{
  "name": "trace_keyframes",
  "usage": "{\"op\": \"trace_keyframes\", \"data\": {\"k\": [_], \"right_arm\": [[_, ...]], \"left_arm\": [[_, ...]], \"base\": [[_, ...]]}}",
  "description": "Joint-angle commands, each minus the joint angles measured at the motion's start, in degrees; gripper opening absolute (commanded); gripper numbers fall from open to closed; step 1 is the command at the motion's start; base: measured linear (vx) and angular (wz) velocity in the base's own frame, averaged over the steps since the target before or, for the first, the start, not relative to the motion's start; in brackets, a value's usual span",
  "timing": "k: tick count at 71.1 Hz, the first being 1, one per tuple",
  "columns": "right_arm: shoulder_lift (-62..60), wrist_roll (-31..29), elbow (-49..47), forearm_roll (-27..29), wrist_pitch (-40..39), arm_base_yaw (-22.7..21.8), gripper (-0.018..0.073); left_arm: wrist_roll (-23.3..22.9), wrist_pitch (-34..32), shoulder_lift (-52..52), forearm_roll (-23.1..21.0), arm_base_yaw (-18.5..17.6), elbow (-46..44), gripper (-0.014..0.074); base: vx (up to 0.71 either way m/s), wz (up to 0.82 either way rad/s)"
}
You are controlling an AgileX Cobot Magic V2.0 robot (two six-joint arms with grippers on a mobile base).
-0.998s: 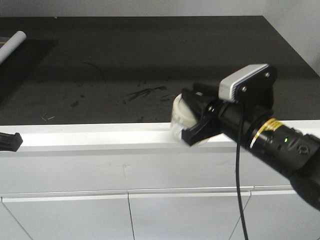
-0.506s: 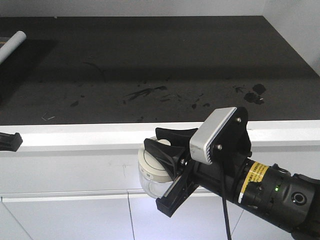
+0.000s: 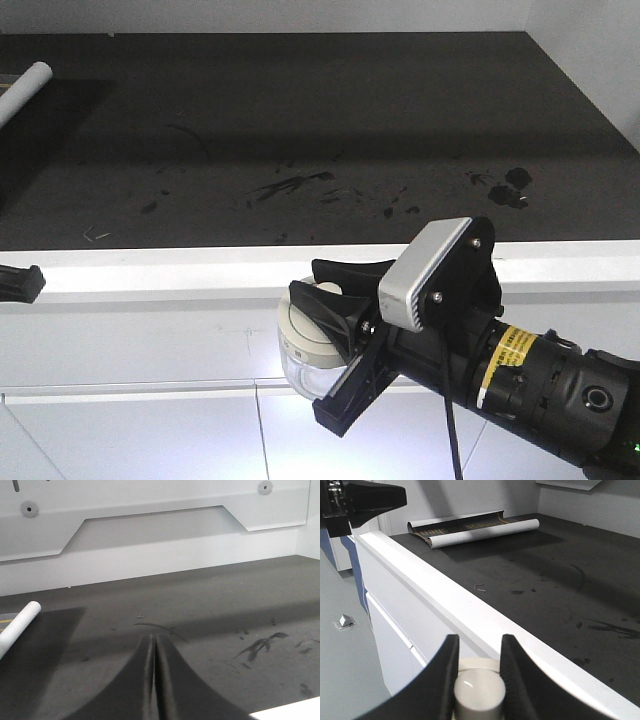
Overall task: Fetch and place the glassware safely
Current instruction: 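Pull the held jar back out of the cabinet with the right gripper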
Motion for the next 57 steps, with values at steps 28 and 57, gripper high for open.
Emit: {"op": "trace_keyframes", "data": {"k": [28, 57], "right_arm": [[-1.78, -0.44, -1.69, 0.68, -5.49, 0.02, -0.0003], [-1.78, -0.44, -1.69, 0.68, -5.49, 0.02, -0.0003]], "left_arm": [[-0.34, -3.97, -0.63, -0.64, -0.14, -1.42, -0.0007], [-0.34, -3.99, -0.56, -0.64, -0.14, -1.42, -0.0007]], "base": [[0.0, 0.0], [-0.02, 0.08]]}}
